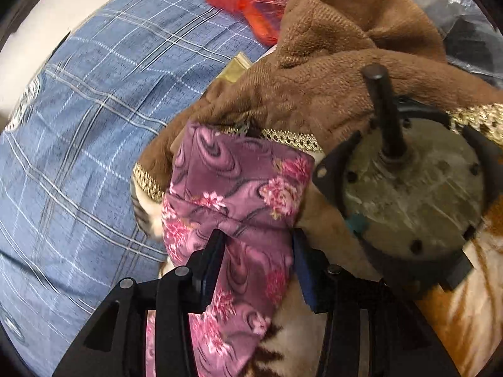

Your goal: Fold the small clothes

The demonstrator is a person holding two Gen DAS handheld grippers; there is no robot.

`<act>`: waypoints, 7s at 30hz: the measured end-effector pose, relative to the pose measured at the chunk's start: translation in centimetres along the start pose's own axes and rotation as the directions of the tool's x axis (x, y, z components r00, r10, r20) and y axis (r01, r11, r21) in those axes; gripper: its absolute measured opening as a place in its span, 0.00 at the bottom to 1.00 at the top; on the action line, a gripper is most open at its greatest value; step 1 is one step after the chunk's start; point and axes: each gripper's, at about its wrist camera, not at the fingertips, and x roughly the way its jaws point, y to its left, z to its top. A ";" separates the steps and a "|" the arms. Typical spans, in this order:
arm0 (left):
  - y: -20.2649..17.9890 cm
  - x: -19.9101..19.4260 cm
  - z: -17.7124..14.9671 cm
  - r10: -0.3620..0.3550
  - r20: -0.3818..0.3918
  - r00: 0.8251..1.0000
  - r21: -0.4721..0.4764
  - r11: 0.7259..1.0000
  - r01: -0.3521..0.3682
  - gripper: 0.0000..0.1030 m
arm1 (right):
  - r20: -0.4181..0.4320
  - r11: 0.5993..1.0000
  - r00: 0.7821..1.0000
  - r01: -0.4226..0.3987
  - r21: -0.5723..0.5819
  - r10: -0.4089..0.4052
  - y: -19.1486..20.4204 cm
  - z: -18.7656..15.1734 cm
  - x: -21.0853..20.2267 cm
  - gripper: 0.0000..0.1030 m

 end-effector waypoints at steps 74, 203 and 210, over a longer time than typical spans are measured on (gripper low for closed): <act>6.7 3.4 5.6 -0.205 0.010 0.979 -0.261 0.944 0.200 0.07 | -0.476 0.919 0.806 -0.395 0.011 0.352 9.4 -25.7 -9.0 0.03; 10.4 -3.4 8.7 -0.381 0.278 0.882 -0.553 0.687 0.471 0.01 | -0.616 0.585 0.762 -0.597 -0.550 0.199 23.6 -41.7 -13.4 0.19; 6.5 3.7 8.0 -0.394 0.095 0.914 -0.577 0.727 0.373 0.01 | -0.638 0.648 0.718 -0.630 -0.427 0.278 20.5 -40.1 -11.7 0.15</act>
